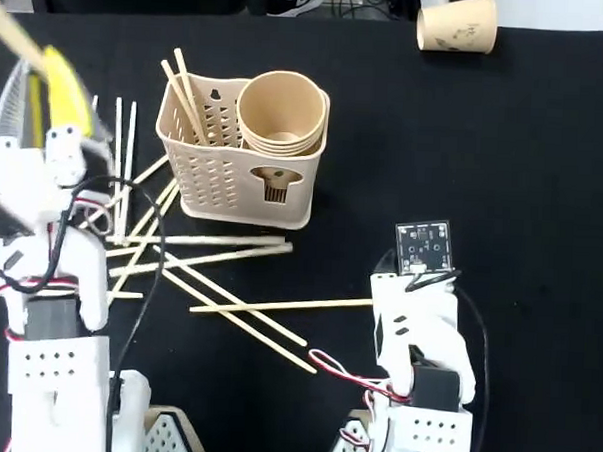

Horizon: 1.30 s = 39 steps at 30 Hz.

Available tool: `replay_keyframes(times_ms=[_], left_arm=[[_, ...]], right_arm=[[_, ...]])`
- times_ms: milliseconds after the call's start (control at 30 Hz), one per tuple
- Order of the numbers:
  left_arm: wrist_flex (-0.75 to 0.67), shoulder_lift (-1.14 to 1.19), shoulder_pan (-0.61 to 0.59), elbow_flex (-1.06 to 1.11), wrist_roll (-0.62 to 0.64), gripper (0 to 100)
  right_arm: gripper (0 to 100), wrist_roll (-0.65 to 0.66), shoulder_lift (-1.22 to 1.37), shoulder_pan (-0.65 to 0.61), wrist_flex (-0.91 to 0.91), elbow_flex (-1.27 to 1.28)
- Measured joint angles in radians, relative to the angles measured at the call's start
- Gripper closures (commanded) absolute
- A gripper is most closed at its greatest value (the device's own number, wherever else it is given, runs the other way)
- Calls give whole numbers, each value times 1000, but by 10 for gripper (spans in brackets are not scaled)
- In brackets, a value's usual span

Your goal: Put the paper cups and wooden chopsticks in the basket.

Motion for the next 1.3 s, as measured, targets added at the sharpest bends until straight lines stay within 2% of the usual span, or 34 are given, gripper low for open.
replay_keyframes(times_ms=[133,267,533,900,1100,1300], left_arm=[[115,34,71,-149,5,973],[186,98,141,-230,83,973],[207,267,193,-239,226,972],[155,399,201,-215,238,970],[157,354,207,-118,212,841],[219,273,236,-43,189,817]], right_arm=[[982,0,0,0,0,0],[982,0,0,0,0,0],[982,0,0,0,0,0],[982,0,0,0,0,0],[982,0,0,0,0,0],[982,0,0,0,0,0]])
